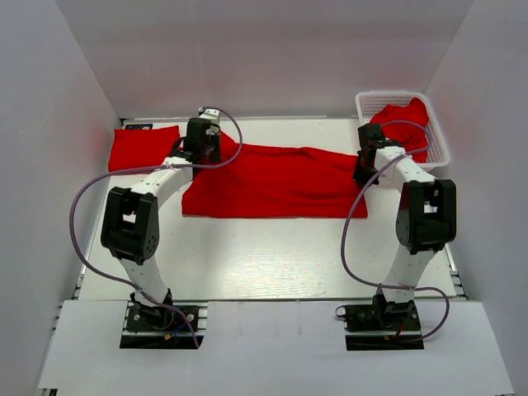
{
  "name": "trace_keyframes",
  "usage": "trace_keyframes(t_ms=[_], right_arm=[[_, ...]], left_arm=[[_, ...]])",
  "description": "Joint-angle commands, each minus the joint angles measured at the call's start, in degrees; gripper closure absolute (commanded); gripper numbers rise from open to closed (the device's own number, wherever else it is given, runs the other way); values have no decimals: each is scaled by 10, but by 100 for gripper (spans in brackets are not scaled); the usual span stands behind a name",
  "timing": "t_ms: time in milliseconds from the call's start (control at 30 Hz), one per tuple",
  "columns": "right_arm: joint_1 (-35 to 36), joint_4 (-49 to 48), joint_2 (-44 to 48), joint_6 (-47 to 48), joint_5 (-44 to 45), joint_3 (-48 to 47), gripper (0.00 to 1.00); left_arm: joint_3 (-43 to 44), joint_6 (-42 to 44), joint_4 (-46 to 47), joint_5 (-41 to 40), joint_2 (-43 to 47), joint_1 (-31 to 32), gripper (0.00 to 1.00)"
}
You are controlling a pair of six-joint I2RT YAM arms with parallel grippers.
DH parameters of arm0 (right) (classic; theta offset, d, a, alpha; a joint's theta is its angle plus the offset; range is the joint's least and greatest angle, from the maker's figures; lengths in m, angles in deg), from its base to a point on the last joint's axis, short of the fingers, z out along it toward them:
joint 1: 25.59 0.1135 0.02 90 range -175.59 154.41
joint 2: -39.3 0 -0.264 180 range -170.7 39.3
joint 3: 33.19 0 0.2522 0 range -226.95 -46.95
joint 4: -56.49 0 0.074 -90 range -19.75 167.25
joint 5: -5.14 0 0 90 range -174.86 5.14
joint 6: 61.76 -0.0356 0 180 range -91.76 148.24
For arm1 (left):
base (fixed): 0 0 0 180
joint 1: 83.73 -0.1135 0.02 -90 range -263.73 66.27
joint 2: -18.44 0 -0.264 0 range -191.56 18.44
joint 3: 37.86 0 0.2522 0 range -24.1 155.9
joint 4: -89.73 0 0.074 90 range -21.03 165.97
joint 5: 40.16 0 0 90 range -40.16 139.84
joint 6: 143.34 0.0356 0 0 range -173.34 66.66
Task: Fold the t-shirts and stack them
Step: Fold the flattened tshirt in 1/3 of the way
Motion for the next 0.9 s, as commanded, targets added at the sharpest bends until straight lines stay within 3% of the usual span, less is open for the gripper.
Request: trace_keyframes(t_ms=[0,67,100,133,200,233,267,300,433,600,867], right_arm=[[-6,-9,-23,7,20,-44,97],[-7,-8,-31,14,20,-62,89],[-7,-4,-44,16,27,-75,86],[-7,-3,-48,17,27,-81,76],[-7,6,-53,20,21,-96,58],[-7,10,-51,20,13,-102,42],[-6,9,-47,20,12,-100,29],[-5,6,-41,21,5,-97,10],[-2,-17,-3,47,-57,-67,10],[7,-53,48,74,-138,-5,10],[18,-130,84,69,-230,107,10]], left_arm=[[15,25,70,18,-19,-9,100],[63,25,35,6,-59,-14,95],[80,25,24,0,-71,-20,84],[96,25,-3,0,-91,-21,76],[135,13,-31,-5,-97,-28,41],[150,13,-49,-11,-103,-28,33],[156,5,-56,-11,-103,-33,18],[161,5,-65,-16,-98,-33,1],[176,-1,-94,-22,-76,-33,0],[161,-22,-125,33,-41,-33,0],[-8,-94,-93,152,16,-33,0]])
